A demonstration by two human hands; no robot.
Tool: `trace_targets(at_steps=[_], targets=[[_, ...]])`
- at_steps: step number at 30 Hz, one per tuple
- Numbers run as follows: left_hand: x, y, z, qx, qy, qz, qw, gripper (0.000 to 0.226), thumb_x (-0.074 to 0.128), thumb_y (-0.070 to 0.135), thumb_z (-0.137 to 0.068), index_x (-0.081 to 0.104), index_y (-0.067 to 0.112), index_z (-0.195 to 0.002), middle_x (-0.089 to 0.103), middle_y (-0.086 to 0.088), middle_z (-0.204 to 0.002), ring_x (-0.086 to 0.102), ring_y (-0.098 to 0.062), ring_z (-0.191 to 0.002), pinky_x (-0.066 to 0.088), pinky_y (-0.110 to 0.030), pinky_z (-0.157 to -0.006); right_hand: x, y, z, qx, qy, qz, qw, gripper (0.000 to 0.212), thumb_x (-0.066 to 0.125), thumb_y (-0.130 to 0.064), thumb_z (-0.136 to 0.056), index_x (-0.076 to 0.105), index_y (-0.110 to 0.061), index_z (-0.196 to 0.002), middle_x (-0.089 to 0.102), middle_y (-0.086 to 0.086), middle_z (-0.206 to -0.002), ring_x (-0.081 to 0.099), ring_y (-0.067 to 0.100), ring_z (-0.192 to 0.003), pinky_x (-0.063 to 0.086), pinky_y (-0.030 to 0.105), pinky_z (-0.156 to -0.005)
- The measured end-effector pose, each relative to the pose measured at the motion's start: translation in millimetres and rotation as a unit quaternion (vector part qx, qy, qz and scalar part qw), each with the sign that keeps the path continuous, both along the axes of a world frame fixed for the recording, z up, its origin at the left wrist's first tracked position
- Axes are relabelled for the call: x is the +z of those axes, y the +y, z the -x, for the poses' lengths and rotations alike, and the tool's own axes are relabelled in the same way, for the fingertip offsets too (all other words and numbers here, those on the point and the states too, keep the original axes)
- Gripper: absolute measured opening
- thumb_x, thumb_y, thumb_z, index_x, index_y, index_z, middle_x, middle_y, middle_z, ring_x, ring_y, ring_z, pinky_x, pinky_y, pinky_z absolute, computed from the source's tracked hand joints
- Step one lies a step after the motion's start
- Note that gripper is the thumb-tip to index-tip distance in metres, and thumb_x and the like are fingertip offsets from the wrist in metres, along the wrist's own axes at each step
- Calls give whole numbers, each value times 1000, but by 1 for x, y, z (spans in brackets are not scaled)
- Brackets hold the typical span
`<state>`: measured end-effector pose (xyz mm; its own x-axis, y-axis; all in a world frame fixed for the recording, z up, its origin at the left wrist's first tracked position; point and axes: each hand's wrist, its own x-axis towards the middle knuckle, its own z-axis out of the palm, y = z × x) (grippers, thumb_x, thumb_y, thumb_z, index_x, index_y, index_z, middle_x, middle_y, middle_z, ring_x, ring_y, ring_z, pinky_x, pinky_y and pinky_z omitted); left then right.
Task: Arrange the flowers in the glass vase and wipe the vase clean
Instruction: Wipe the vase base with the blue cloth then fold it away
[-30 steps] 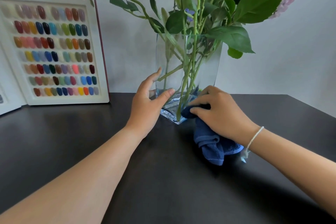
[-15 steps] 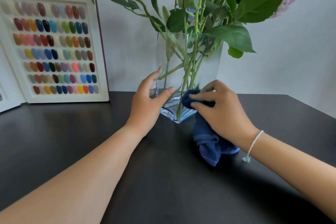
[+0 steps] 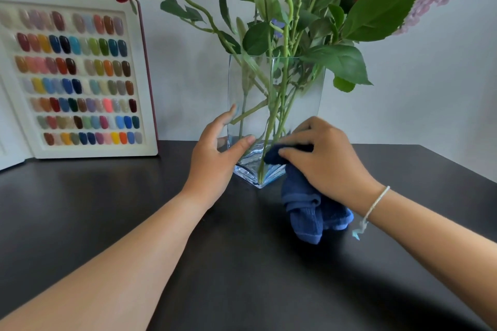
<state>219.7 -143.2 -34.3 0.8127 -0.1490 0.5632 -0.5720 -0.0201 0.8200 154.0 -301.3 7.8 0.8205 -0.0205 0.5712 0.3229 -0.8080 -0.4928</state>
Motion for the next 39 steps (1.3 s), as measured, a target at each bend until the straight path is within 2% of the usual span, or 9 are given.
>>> trace_targets(at_steps=[3, 7, 10, 13, 17, 22, 30, 35, 39], targets=[[0, 0, -1, -11, -1, 4, 1000, 54, 65, 33, -80, 40, 50, -125, 44, 23, -130, 49, -12, -123, 41, -29, -102, 13, 0, -1, -20, -75, -29, 997, 18, 63, -14, -82, 73, -21, -95, 51, -2, -91, 47, 3, -77, 33, -3, -71], [-2, 0, -1, -14, -1, 6, 1000, 53, 65, 33, -80, 40, 53, -122, 44, 21, -131, 54, -10, -115, 42, -4, -81, 24, 3, -1, -40, -197, -100, 974, 18, 63, -13, -82, 72, -17, -97, 49, -1, -92, 46, -7, -81, 31, -3, -74], [-3, -2, 0, -20, -2, 6, 1000, 52, 64, 34, -79, 38, 57, -118, 43, 23, -131, 52, -9, -118, 40, -1, -79, 22, 7, -2, -43, -237, -112, 964, 20, 63, -13, -82, 71, -15, -100, 48, 0, -93, 45, -8, -83, 31, -2, -78], [-4, -2, -1, -10, -4, 6, 1000, 54, 65, 35, -79, 40, 51, -124, 41, 32, -123, 47, 2, -119, 37, -3, -87, 5, 10, -2, -24, -191, -97, 977, 23, 64, -12, -82, 69, -11, -105, 44, -6, -91, 46, -13, -83, 32, -2, -78], [-1, 0, -1, 9, -17, -3, 1000, 56, 65, 35, -79, 41, 45, -128, 41, 34, -118, 33, 33, -103, 27, 9, -80, -14, 6, -3, -13, -131, -83, 988, 24, 64, -12, -82, 68, -11, -106, 45, -7, -89, 45, -19, -82, 33, -4, -73], [0, 1, -1, 14, 0, -14, 1000, 55, 65, 35, -80, 39, 52, -125, 40, 37, -120, 49, -2, -116, 38, -5, -86, -19, -1, -1, -8, -51, -53, 997, 22, 64, -15, -82, 70, -17, -103, 43, -14, -85, 48, -10, -81, 32, -4, -71], [-1, 0, 0, 22, -2, -19, 1000, 54, 64, 37, -80, 38, 54, -125, 37, 42, -116, 46, 5, -112, 32, 7, -75, -22, -9, -3, 15, 86, 31, 996, 21, 66, -16, -79, 72, -19, -99, 43, -12, -83, 44, 0, -75, 32, -2, -68], [-1, -1, 2, 22, -1, -32, 999, 59, 65, 51, -71, 36, 56, -122, 40, 22, -137, 44, -6, -124, 35, -13, -91, -20, -13, -7, 16, 114, 71, 991, 21, 65, -16, -79, 72, -22, -98, 40, -17, -81, 43, -1, -74, 31, -3, -71], [0, -4, 2, 41, -20, -56, 997, 79, 71, 51, -64, 32, 45, -133, 35, 26, -131, 41, -8, -127, 38, -29, -103, -19, -22, -16, -11, 121, 73, 990, 19, 65, -15, -79, 73, -22, -95, 39, -16, -78, 43, 2, -69, 34, 3, -65]])
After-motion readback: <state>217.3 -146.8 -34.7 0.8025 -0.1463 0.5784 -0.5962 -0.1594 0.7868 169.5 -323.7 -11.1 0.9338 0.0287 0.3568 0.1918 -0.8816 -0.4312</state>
